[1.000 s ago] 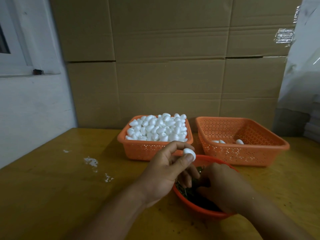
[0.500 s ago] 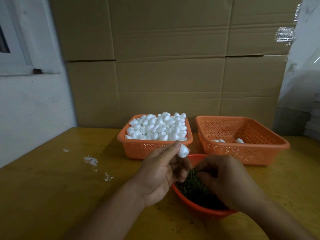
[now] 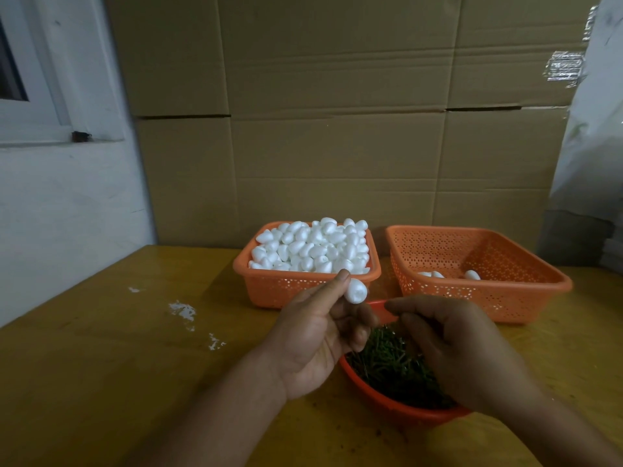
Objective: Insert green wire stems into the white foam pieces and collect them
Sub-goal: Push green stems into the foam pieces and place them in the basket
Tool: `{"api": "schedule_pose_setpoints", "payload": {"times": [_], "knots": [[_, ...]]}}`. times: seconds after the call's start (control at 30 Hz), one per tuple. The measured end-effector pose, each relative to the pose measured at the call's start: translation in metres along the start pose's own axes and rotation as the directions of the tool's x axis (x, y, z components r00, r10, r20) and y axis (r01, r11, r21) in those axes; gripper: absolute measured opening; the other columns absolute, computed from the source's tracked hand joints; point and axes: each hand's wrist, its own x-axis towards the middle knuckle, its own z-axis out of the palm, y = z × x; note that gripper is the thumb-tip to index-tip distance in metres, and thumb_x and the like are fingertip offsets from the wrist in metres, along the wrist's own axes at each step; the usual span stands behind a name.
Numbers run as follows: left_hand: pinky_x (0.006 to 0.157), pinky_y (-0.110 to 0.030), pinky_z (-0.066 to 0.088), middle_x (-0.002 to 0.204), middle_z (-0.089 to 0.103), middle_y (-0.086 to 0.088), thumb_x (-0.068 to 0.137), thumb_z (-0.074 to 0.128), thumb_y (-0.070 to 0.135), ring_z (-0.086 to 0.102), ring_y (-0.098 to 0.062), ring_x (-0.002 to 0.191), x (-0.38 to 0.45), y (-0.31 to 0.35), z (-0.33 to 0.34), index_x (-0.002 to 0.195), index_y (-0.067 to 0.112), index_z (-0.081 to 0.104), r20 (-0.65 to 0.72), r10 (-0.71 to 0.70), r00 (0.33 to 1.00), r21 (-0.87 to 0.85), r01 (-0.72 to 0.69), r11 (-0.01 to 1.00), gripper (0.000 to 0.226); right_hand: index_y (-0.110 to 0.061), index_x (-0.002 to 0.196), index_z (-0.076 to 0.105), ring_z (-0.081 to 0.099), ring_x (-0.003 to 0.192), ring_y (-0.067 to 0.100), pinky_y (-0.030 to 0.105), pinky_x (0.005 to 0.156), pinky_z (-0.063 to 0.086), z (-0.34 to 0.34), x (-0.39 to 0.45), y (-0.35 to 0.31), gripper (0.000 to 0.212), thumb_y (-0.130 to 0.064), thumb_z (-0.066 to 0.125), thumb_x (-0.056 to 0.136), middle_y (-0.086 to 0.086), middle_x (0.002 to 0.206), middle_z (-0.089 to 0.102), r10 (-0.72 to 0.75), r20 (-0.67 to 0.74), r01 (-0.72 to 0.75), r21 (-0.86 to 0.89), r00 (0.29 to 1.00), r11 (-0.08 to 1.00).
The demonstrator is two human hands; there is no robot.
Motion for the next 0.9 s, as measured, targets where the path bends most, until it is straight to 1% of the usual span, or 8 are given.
{"api": "schedule_pose_setpoints", "payload": {"times": [0.13,0.23,0.37,0.43,0.5,0.6,0.7,0.9], "knots": [[0.050,-0.024,0.048,0.071,0.066,-0.013,0.090,0.064,0.039,0.058,-0.017,0.055,0.000,0.000,0.000,0.078,0.015,0.070,0.000,-0.018,1.000,-0.031,0.018,0.999,0.028,-0.044,0.097,0.058,0.066,0.057,0.009,0.021,0.050,0.047,-0.002,-0.001,-0.002,0.027,-0.018,0.052,0.100,-0.010,0.074,0.073,-0.047,-0.023,0.050,0.153,0.999,0.987],[0.050,-0.023,0.048,0.071,0.066,-0.012,0.089,0.066,0.040,0.059,-0.016,0.055,0.000,0.001,-0.001,0.077,0.017,0.072,0.012,-0.031,0.999,-0.039,0.032,0.999,0.027,-0.042,0.092,0.053,0.072,0.072,0.013,0.034,0.058,0.055,0.001,-0.003,-0.006,0.016,-0.027,0.052,0.097,-0.005,0.086,0.076,-0.060,-0.095,0.086,0.296,0.994,0.951],[0.051,-0.022,0.049,0.071,0.067,-0.010,0.086,0.069,0.041,0.062,-0.015,0.060,-0.001,0.001,0.000,0.078,0.017,0.074,0.017,-0.046,0.999,-0.049,0.047,0.998,0.025,-0.028,0.089,0.066,0.070,0.087,0.013,0.028,0.071,0.055,0.005,-0.004,-0.015,0.007,-0.031,0.061,0.086,-0.007,0.094,0.073,-0.097,-0.237,0.188,0.400,0.967,0.897],[0.051,-0.022,0.050,0.073,0.068,-0.009,0.088,0.068,0.040,0.063,-0.015,0.062,-0.001,0.001,0.000,0.083,0.017,0.075,0.021,-0.051,0.998,-0.047,0.052,0.998,0.025,-0.019,0.085,0.072,0.066,0.077,0.016,0.028,0.067,0.053,0.006,-0.004,-0.019,0.010,-0.027,0.068,0.080,0.003,0.082,0.070,-0.096,-0.289,0.220,0.437,0.953,0.872],[0.051,-0.022,0.050,0.073,0.069,-0.009,0.089,0.066,0.041,0.063,-0.014,0.062,-0.002,0.000,0.001,0.085,0.016,0.075,0.025,-0.058,0.998,-0.035,0.059,0.998,0.026,-0.014,0.081,0.074,0.065,0.064,0.013,0.018,0.060,0.052,0.007,-0.005,-0.022,0.012,-0.024,0.072,0.075,0.006,0.073,0.071,-0.053,-0.316,0.217,0.509,0.947,0.833],[0.049,-0.022,0.049,0.072,0.069,-0.010,0.088,0.066,0.041,0.063,-0.015,0.060,-0.003,-0.001,0.003,0.085,0.014,0.074,0.025,-0.072,0.997,-0.040,0.073,0.997,0.028,-0.010,0.079,0.075,0.068,0.059,0.007,0.014,0.058,0.052,0.010,-0.006,-0.024,0.006,-0.010,0.075,0.073,0.005,0.069,0.074,0.008,-0.289,0.177,0.608,0.957,0.774],[0.049,-0.021,0.049,0.070,0.068,-0.009,0.088,0.066,0.040,0.063,-0.014,0.059,-0.003,-0.001,0.003,0.080,0.015,0.075,0.035,-0.072,0.997,-0.042,0.073,0.996,0.028,-0.009,0.078,0.076,0.073,0.064,0.014,0.017,0.060,0.056,0.014,-0.007,-0.023,0.014,0.004,0.076,0.075,0.006,0.071,0.076,0.035,-0.259,0.139,0.621,0.965,0.772],[0.047,-0.019,0.047,0.067,0.066,-0.007,0.086,0.066,0.042,0.062,-0.011,0.058,-0.003,-0.002,0.004,0.074,0.018,0.076,0.046,-0.062,0.997,-0.027,0.064,0.998,0.029,-0.013,0.078,0.077,0.074,0.069,0.013,0.018,0.065,0.057,0.016,-0.006,-0.023,0.018,0.005,0.077,0.077,-0.001,0.074,0.077,0.028,-0.267,0.129,0.551,0.963,0.825]]}}
